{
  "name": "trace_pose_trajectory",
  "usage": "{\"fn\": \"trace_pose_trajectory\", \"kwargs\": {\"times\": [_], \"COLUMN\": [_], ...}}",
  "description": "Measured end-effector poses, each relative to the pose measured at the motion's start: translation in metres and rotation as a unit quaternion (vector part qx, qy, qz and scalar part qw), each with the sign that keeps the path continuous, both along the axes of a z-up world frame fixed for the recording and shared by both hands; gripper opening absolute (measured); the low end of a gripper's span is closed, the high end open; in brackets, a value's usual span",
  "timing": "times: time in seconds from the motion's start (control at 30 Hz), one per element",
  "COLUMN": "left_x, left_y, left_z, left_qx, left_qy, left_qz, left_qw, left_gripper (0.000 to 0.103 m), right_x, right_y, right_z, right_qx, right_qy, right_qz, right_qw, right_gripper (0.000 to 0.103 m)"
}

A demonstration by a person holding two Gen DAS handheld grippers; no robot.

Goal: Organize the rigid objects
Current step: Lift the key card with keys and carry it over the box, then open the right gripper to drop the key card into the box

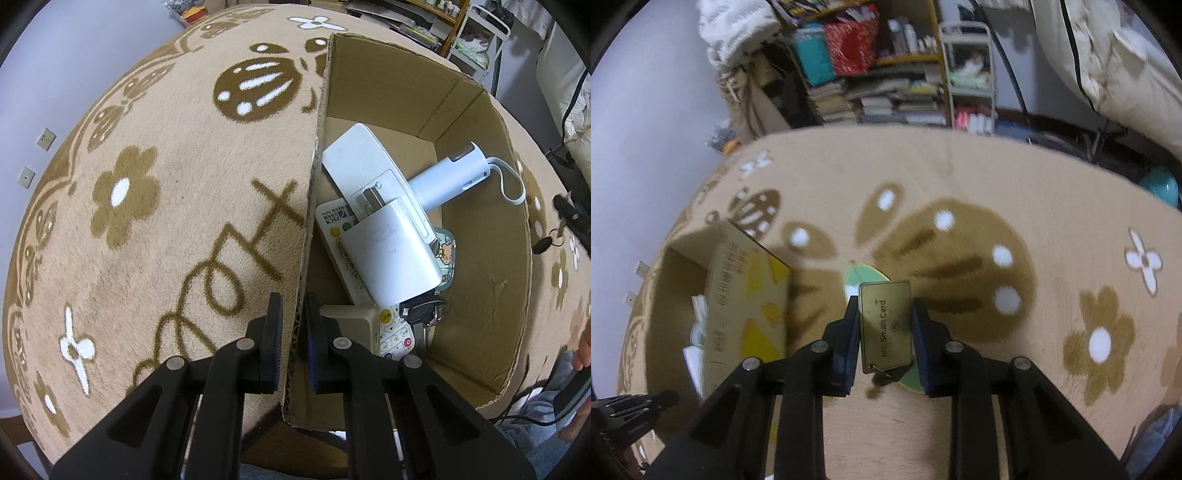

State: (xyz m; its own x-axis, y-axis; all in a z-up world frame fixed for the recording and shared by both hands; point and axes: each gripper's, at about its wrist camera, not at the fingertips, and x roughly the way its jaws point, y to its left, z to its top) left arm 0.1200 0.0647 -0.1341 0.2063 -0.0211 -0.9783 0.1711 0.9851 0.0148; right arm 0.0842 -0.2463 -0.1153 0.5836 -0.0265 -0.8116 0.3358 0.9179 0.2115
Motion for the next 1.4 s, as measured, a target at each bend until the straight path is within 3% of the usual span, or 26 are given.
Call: {"fn": "trace_pose_trajectory", "kwargs": {"times": [0.3, 0.5, 0.63, 1.03, 1.4], "left_x": [0.001, 0.001, 0.001, 0.001, 0.001], "left_y": [0.0, 0.0, 0.001, 0.002, 0.002], "left_z": [0.0, 0.0, 0.0, 0.001, 0.001], "left_qx": [0.0, 0.0, -0.001, -0.004, -0.004], "left_qy": [0.0, 0.001, 0.001, 0.001, 0.001], "left_qz": [0.001, 0.002, 0.003, 0.004, 0.004], "left_qw": [1.0, 1.0, 1.0, 1.0, 1.0], "left_gripper": [0.011, 0.011, 0.011, 0.012, 0.012], "right_x": [-0.002, 0.002, 0.001, -0.001, 0.015], "right_y": [0.044, 0.074, 0.098, 0.143, 0.153], "right_z": [0.053, 0.057, 0.063, 0.064, 0.022], "right_qx": [0.009, 0.034, 0.025, 0.018, 0.013], "right_qy": [-0.084, -0.106, -0.115, -0.112, -0.053], "right_qz": [0.051, 0.086, 0.115, 0.176, 0.188], "right_qw": [0.995, 0.99, 0.986, 0.978, 0.981], "right_gripper": [0.028, 0.028, 0.028, 0.028, 0.029]}}
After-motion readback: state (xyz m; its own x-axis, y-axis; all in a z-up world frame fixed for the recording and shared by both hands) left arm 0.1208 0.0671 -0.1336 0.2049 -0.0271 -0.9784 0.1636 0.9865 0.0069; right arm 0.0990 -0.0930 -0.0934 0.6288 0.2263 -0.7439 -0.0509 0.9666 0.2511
